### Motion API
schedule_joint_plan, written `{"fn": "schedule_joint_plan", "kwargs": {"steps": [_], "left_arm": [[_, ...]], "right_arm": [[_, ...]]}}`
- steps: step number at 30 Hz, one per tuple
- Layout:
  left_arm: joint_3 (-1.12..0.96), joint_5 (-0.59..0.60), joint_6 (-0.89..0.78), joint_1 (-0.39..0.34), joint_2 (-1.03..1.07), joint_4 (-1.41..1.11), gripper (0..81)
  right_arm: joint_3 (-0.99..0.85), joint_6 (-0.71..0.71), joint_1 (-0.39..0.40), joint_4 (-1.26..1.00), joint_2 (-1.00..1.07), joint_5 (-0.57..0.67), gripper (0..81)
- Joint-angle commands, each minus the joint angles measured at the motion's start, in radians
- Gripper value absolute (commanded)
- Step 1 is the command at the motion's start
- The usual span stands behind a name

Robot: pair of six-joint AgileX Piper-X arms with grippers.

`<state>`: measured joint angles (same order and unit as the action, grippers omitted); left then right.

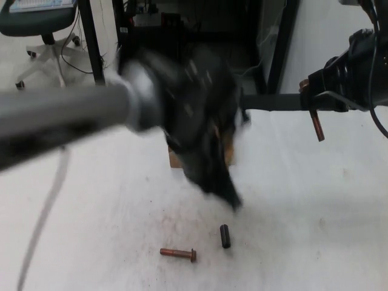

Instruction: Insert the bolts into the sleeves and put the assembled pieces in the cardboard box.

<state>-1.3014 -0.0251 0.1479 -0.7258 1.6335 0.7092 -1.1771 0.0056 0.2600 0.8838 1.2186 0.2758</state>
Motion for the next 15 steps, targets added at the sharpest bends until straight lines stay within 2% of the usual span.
{"fn": "schedule_joint_plan", "kwargs": {"steps": [1, 4, 7, 9, 12, 15], "left_arm": [[-0.011, -0.02, -0.054, 0.033, -0.089, -0.05, 0.0], [0.014, -0.011, -0.116, 0.089, -0.23, -0.126, 0.0], [0.09, 0.113, -0.148, 0.155, -0.367, -0.236, 0.0], [0.174, 0.229, -0.155, 0.204, -0.464, -0.315, 0.0], [0.323, 0.433, -0.16, 0.266, -0.591, -0.417, 0.0], [0.492, 0.658, -0.244, 0.303, -0.691, -0.519, 0.0]], "right_arm": [[-0.006, 0.015, -0.003, -0.042, -0.011, 0.035, 0.8], [-0.006, 0.095, -0.003, -0.133, -0.011, 0.159, 0.8], [-0.006, 0.146, 0.003, -0.286, -0.011, 0.331, 0.8], [-0.006, 0.161, 0.014, -0.371, -0.011, 0.369, 0.8], [-0.006, 0.161, 0.038, -0.45, -0.011, 0.359, 0.8], [-0.006, 0.161, 0.082, -0.525, -0.011, 0.357, 0.8]]}}
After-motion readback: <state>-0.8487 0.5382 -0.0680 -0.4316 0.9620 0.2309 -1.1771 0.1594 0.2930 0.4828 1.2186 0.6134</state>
